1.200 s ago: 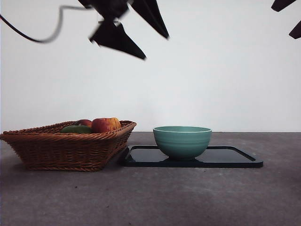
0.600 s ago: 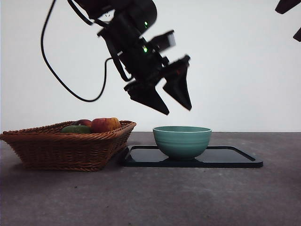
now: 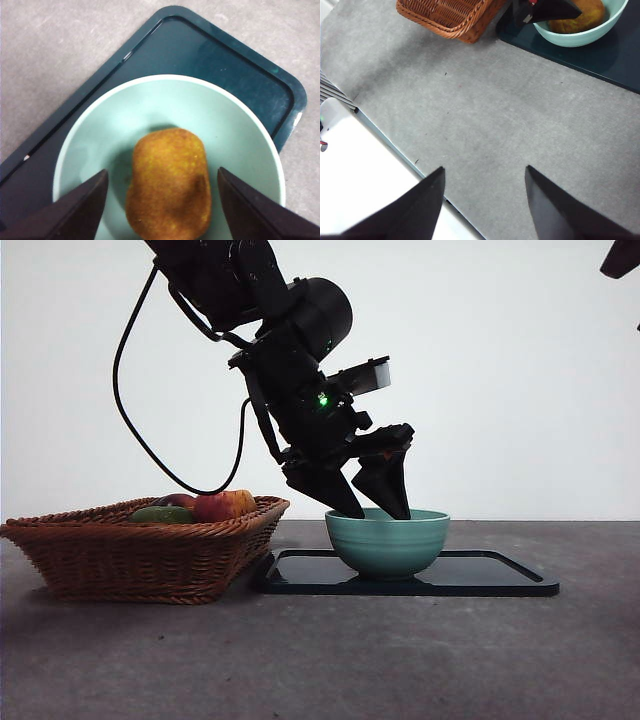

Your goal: Pick up the wifruite, put it on the bowl, pick up the plate, put it on desk

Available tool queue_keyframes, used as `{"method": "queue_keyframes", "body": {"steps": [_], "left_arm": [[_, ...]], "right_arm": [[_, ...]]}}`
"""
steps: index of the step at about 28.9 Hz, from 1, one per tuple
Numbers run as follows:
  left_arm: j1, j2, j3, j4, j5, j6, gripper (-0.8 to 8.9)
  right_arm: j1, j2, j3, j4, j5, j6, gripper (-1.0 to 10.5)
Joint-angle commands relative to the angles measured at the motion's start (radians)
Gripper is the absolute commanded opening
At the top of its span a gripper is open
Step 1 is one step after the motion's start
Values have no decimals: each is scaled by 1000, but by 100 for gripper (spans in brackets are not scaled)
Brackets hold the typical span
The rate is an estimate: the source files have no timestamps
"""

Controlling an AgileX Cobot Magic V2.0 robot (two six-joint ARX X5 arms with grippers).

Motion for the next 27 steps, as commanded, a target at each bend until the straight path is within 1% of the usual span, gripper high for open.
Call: {"method": "queue_keyframes", "body": {"steps": [1,14,18,19,20,27], "left_arm": [[-16,40,26,6,2,23,339],[-29,51,26,0,2,30,338],[-29,51,26,0,12,30,330],[-29,51,26,-1,19,30,315],[-29,51,26,-3,29,29,303],[-30,51,26,-51,32,31,303]], "right_arm": [[7,6,8,6,-2,-11,253],[7,6,8,5,-2,-11,253],[7,6,8,2,-2,-11,253],[7,6,8,2,-2,-11,253],[7,6,8,2,-2,-11,253],[7,6,8,-6,-2,-11,253]]}}
